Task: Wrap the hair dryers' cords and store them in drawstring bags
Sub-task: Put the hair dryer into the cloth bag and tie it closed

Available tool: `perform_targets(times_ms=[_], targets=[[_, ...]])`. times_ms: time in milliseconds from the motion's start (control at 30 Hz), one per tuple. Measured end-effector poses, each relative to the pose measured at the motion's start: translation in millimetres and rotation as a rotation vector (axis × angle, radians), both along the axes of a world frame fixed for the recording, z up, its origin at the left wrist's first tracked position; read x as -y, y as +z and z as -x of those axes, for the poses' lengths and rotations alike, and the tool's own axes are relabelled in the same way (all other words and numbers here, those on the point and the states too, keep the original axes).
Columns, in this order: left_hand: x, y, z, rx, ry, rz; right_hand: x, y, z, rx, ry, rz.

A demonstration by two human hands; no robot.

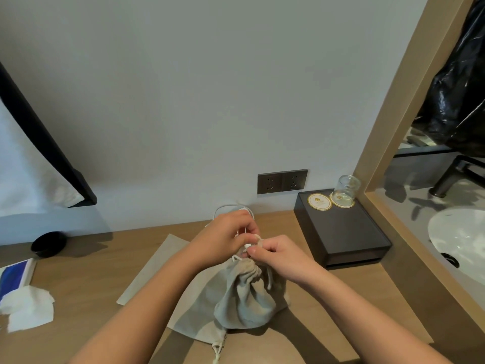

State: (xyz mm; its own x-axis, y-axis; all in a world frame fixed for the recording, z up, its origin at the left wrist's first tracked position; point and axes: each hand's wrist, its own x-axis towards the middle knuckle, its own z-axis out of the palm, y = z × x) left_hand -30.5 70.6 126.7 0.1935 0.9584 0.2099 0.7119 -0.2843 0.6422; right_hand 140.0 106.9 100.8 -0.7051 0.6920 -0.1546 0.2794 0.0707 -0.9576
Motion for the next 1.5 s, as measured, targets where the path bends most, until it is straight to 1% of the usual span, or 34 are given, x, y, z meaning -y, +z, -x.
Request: perform_targets(times_ms=[100,233,367,467,533,633,833,1000,1100,1167,1200,1333,1367,1433,1500], targets=[[0,-4,3,0.112,0.085,0.051,2,-3,-2,0.038,0.006,0.034],[10,-7,16,0.151,0.179,0.069,4,-4,-2,0.052,-0.001,0.027],[31,-26,20,0.045,0.081,0.173,-2,-1,-1,0.037,-0.053,0.103],[37,-37,14,-0.042,0.122,0.081,-4,3,2,0.095,-0.078,0.098],[39,-35,10,-0.059,0.146,0.001,-7,5,3,0.121,-0.101,0.101],[45,-29,4,-0.059,0.095,-0.033,-12,10,3,0.127,-0.098,0.130],[62,-24,-1,-0.178,0.021,-0.094,-24,16,-9,0.117,-0.010,0.304],[72,-19,-11,-0.283,-0.116,-0.165,-29,12,-17,0.111,0.010,0.348],[73,-14,-12,-0.296,-0.161,-0.155,-29,10,-20,0.102,0.040,0.358],[71,-17,-14,-0.255,-0.175,-0.101,-31,10,-22,0.092,0.056,0.347],[70,-20,-14,-0.208,-0.146,-0.075,-32,11,-23,0.082,0.071,0.336],[52,-31,-10,0.096,0.151,-0.057,-34,15,-29,0.051,0.159,0.306],[47,-33,-10,0.137,0.173,-0.026,-34,15,-29,0.054,0.180,0.288],[39,-35,-14,0.188,0.149,0.063,-34,14,-30,0.050,0.197,0.246],[34,-35,-16,0.262,0.136,0.122,-35,13,-32,0.032,0.160,0.220]])
